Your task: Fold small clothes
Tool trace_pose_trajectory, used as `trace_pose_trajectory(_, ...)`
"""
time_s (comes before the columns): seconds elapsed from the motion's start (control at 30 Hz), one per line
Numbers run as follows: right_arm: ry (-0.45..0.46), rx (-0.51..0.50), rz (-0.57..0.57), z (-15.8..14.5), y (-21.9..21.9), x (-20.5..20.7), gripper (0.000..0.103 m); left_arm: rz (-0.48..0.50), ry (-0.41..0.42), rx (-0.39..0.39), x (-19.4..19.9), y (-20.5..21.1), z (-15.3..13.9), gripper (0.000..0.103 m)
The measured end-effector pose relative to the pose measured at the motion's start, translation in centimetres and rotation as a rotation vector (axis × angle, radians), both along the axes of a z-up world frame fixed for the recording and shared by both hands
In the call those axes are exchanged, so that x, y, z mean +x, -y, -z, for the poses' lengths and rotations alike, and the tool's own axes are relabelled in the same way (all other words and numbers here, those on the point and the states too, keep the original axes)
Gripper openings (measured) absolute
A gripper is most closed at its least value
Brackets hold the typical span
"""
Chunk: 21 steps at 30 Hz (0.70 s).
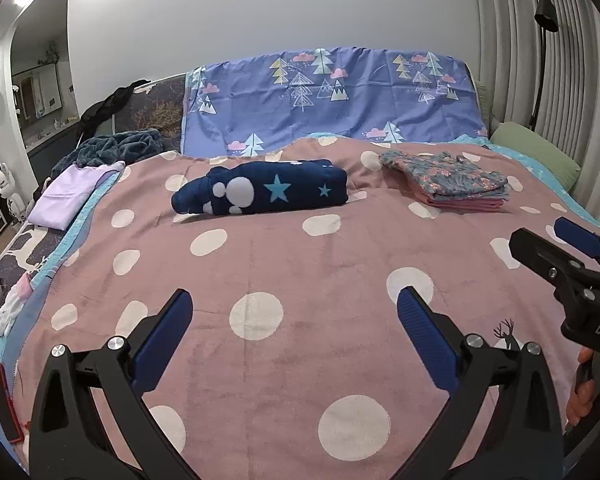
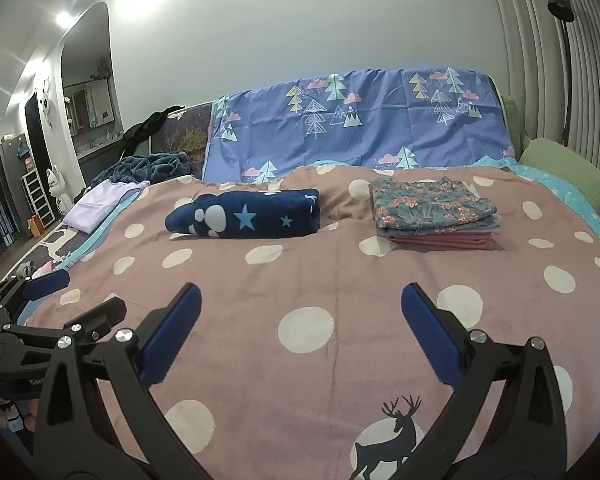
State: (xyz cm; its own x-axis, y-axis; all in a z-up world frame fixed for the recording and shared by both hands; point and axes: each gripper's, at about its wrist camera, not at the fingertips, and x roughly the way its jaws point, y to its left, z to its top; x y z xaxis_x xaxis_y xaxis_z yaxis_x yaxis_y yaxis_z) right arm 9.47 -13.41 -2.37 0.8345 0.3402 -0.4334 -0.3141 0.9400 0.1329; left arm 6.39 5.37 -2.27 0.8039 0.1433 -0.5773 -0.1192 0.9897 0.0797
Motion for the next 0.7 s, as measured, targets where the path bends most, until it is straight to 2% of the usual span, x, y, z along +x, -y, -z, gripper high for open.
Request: trace_pose_trajectory(0.7,-0.03,0.002,0.009,0.68,0.69,0.17,0.101,0.007,-0.035,0.009,0.37,0.46,0.89,0.102)
